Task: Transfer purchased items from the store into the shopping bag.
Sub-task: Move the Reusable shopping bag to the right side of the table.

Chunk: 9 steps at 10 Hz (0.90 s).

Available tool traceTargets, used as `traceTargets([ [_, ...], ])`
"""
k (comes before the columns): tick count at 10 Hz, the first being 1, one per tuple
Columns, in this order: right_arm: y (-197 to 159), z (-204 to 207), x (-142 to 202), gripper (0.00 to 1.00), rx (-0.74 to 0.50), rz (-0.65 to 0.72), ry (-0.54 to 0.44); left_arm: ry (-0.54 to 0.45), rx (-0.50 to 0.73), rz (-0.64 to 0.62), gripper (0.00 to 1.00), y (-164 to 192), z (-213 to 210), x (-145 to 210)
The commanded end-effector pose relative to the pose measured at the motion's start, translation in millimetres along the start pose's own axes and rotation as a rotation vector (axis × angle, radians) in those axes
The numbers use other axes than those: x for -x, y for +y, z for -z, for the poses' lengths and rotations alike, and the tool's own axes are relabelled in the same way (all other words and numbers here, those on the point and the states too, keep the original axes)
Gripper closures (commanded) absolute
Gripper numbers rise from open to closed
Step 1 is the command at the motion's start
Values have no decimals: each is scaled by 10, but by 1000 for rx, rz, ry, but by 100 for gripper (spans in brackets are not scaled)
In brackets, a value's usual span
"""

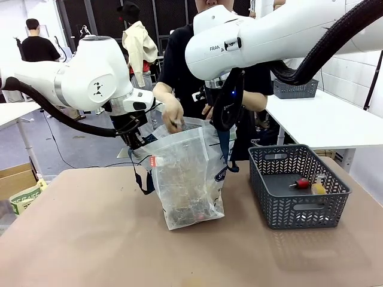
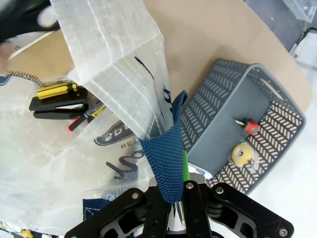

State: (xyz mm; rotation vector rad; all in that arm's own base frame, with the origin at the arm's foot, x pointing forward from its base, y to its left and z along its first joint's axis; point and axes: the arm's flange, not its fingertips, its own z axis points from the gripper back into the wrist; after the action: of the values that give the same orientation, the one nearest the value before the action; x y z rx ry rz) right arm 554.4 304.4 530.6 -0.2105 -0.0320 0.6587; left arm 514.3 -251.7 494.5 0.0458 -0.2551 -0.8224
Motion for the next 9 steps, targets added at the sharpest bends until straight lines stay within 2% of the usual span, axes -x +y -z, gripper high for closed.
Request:
traceTargets([
  [1,-13,14,8,100,1,3,2,1,-1,-3,100,1,-1,9],
  [9,-13,14,8,100,1,3,2,1,-1,-3,100,1,-1,9],
])
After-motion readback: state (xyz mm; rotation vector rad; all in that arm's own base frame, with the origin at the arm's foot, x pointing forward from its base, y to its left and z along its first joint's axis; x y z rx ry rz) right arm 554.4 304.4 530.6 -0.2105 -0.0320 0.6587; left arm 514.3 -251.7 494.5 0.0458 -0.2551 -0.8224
